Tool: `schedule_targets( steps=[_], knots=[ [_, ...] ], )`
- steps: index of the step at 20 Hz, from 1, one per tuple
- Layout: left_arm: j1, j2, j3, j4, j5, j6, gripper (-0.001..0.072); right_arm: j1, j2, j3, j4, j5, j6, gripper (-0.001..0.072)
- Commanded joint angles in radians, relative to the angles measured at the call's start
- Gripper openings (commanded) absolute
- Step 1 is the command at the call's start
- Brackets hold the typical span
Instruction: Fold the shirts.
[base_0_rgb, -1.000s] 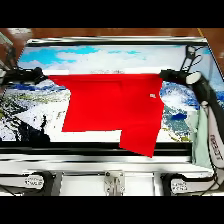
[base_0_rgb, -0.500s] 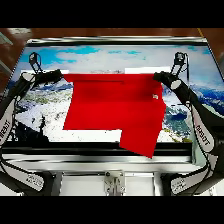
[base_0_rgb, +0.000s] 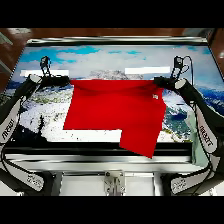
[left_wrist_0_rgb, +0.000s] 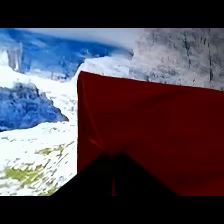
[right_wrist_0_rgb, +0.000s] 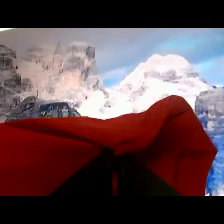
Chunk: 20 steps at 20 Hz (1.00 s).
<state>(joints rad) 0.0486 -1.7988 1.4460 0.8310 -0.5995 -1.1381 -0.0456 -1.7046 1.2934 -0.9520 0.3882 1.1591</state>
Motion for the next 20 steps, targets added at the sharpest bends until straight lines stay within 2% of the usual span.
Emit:
schedule_targets(
  steps=[1,2,3,5,6,7,8,9,11,13,16,18,20],
  knots=[
    [-0.001,-0.001,0.001,-0.001,-0.125,0.003,0.0260,-0.021,0.006,0.000,0.003,0.143,0.027,0.0157],
    [0.003,0.002,0.003,-0.001,-0.156,-0.023,0.0600,-0.021,0.010,0.001,0.014,0.162,0.042,0.0471],
    [0.019,0.011,0.016,0.005,-0.226,-0.066,0.0709,-0.026,0.025,0.006,0.027,0.217,0.052,0.0697],
    [0.082,0.035,0.060,0.063,-0.443,-0.088,0.0705,-0.058,0.089,0.024,-0.073,0.364,0.059,0.0698],
    [0.128,0.054,0.074,0.126,-0.574,-0.127,0.0660,-0.086,0.128,0.027,-0.162,0.442,0.090,0.0697],
    [0.181,0.075,0.074,0.192,-0.700,-0.161,0.0554,-0.126,0.169,0.027,-0.261,0.542,0.139,0.0685],
    [0.233,0.092,0.065,0.230,-0.807,-0.167,0.0523,-0.171,0.200,0.027,-0.338,0.669,0.181,0.0587],
    [0.290,0.117,0.029,0.235,-0.879,-0.169,0.0523,-0.227,0.221,0.025,-0.375,0.805,0.198,0.0523],
    [0.383,0.186,-0.116,0.229,-0.901,-0.169,0.0535,-0.340,0.233,-0.013,-0.338,1.015,0.169,0.0518],
    [0.442,0.242,-0.302,0.190,-0.874,-0.153,0.0677,-0.436,0.238,-0.093,-0.223,1.104,0.146,0.0519],
    [0.458,0.255,-0.501,0.048,-0.806,-0.067,0.0676,-0.501,0.240,-0.188,0.061,1.064,0.109,0.0521],
    [0.419,0.248,-0.564,0.007,-0.725,-0.056,0.0674,-0.485,0.240,-0.198,0.109,1.012,0.111,0.0520],
    [0.358,0.237,-0.575,0.005,-0.703,-0.022,0.0674,-0.458,0.240,-0.198,0.104,1.003,0.106,0.0521]
  ],
)
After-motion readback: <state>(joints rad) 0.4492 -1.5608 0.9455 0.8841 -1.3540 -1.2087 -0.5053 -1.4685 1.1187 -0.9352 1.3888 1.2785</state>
